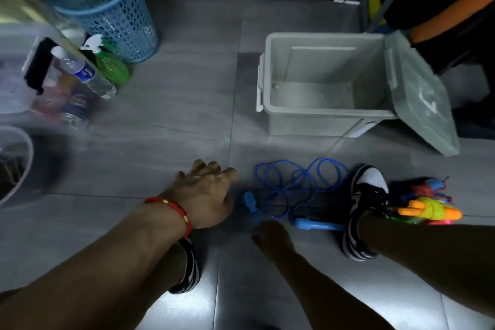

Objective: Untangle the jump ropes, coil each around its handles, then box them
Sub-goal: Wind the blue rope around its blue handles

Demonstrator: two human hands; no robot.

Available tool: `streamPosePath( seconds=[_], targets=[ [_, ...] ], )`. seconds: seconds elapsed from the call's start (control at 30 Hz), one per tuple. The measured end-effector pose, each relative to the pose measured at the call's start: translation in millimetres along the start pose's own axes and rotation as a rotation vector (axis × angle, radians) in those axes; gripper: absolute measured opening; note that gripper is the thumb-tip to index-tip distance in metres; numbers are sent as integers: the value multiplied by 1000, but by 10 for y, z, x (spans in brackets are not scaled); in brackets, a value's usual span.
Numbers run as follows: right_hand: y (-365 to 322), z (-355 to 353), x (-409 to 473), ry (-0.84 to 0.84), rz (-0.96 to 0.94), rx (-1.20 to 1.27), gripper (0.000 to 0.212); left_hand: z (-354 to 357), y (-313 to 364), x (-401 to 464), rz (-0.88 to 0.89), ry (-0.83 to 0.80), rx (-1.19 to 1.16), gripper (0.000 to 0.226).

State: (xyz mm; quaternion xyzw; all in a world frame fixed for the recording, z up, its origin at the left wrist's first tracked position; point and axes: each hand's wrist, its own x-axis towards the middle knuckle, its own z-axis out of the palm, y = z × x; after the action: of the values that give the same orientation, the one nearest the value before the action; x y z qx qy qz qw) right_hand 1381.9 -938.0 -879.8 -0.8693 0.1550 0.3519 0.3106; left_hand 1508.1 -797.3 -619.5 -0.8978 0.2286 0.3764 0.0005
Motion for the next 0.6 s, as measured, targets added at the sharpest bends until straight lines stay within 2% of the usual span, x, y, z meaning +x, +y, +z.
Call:
streamPosePath(
  seconds=[0.1, 0.2, 0.27, 0.37, 0.43, 0.5, 0.6],
  targets=[
    [-223, -444, -159, 6, 24, 367, 7, 7, -3, 26, -5, -13, -34, 38],
    [-528, -935, -489, -143, 67, 935, 14, 70, 19, 77, -69, 26, -67, 37],
    [-636, -1155, -724, -120, -56, 1081, 12, 76, 104, 74, -165, 72, -149, 45],
    [-723, -1424, -1164, -147, -257, 1157, 23, 37, 268, 5, -233, 54, -633, 51],
    [-741, -1525, -1367, -155, -364, 1115, 25, -19, 354, -55, -151, 43, -932, 36],
    [-742, -1598, -1512, -104, -397, 1070, 27, -86, 425, -136, -55, 86, -1007, 17],
    [-746, -1715, -1688, -34, -409, 992, 33, -145, 537, -264, 104, -22, -1107, 20]
  ],
)
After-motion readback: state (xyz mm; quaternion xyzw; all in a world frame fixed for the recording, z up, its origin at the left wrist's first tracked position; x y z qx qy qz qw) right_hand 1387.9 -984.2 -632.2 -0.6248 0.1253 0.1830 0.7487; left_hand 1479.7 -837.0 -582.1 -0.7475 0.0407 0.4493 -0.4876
